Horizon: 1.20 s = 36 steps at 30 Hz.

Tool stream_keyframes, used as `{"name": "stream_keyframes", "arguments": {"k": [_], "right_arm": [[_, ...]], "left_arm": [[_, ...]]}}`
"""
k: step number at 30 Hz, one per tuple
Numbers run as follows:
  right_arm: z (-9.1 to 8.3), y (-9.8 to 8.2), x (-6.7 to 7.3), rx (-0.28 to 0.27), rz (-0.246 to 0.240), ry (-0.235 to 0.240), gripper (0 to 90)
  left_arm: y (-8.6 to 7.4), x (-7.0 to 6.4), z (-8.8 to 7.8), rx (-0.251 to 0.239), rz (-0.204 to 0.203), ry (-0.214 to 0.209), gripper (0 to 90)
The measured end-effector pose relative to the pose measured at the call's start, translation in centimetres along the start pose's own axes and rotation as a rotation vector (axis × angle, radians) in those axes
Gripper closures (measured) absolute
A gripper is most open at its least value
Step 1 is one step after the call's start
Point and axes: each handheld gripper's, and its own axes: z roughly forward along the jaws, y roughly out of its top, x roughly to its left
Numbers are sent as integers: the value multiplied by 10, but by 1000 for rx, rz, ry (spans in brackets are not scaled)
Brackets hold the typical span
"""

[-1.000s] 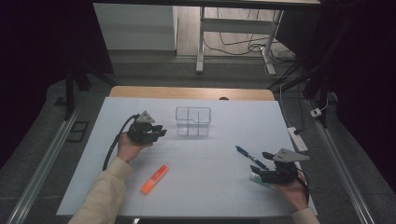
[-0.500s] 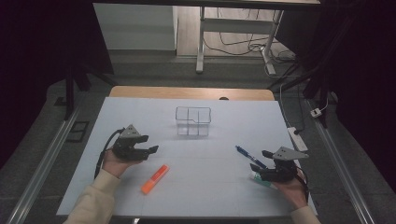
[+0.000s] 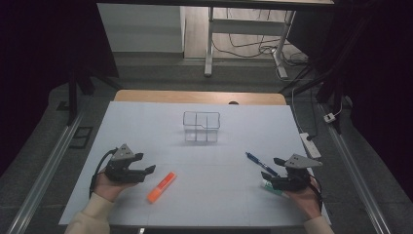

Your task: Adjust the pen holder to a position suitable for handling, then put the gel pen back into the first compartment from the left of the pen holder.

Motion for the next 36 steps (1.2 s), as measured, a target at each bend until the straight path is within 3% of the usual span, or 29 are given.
{"name": "stream_keyframes", "arguments": {"k": [9,21,26,36], "right_arm": [[-2,2,1,-5,-3,-7,243],[-2,8,-2,9,3,-2,247],[-2,16,-6,52,7,-1,255],[5,39,-14,188,21,5,259]], "left_arm": [[-9,-3,-7,-3,0,4,302],[-9,-4,-4,3,6,2,301],[-9,-5,-2,9,7,0,300],[-8,-4,0,15,10,-2,299]]}}
